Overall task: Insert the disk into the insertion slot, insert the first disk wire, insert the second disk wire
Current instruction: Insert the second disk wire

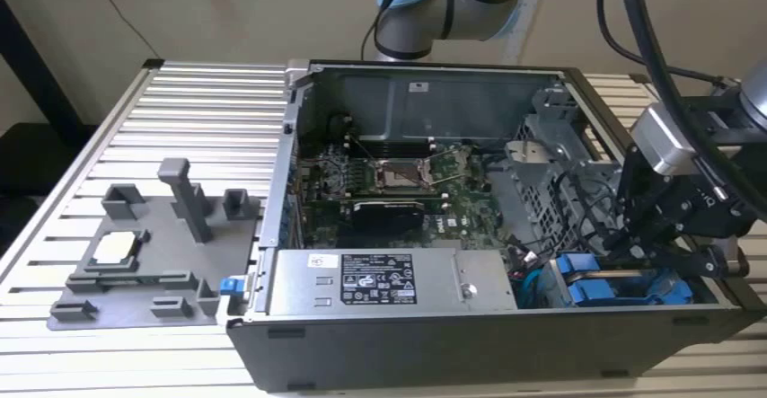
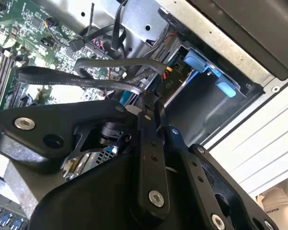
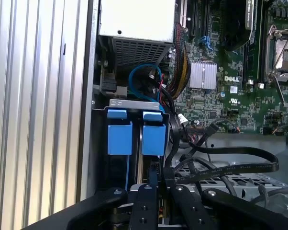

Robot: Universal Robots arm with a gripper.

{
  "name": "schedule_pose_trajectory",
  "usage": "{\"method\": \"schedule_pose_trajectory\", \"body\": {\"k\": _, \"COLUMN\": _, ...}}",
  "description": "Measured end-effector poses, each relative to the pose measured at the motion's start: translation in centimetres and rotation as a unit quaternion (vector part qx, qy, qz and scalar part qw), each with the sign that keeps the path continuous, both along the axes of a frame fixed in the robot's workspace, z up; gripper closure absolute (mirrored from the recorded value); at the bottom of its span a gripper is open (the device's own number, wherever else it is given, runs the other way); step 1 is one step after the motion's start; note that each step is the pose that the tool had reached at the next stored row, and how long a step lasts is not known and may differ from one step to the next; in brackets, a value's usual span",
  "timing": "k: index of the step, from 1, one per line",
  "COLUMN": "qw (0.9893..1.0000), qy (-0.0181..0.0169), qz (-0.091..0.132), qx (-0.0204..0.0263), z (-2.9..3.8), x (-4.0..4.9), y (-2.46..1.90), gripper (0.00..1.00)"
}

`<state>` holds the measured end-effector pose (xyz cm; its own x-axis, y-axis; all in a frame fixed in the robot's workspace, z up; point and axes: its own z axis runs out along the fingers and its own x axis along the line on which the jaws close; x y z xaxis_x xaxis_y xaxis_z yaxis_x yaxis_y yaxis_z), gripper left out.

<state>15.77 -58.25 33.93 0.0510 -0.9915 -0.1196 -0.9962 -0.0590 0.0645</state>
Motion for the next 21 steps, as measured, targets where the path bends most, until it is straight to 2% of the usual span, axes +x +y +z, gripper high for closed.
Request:
{"method": "schedule_pose_trajectory", "body": {"k": 12, "qw": 1.0, "qy": 0.0, "qz": 0.0, "qx": -0.0002, "z": -0.27, "x": 0.08, "y": -0.01, "gripper": 0.84}}
{"method": "schedule_pose_trajectory", "body": {"k": 15, "qw": 1.0, "qy": 0.0, "qz": 0.0, "qx": -0.0002, "z": -0.27, "x": 0.11, "y": -0.01, "gripper": 0.82}}
{"method": "schedule_pose_trajectory", "body": {"k": 16, "qw": 1.0, "qy": 0.0001, "qz": 0.0, "qx": -0.0001, "z": -0.28, "x": 0.12, "y": -0.01, "gripper": 0.76}}
{"method": "schedule_pose_trajectory", "body": {"k": 21, "qw": 1.0, "qy": 0.0002, "qz": 0.0, "qx": -0.0002, "z": -0.22, "x": 0.15, "y": -0.02, "gripper": 0.76}}
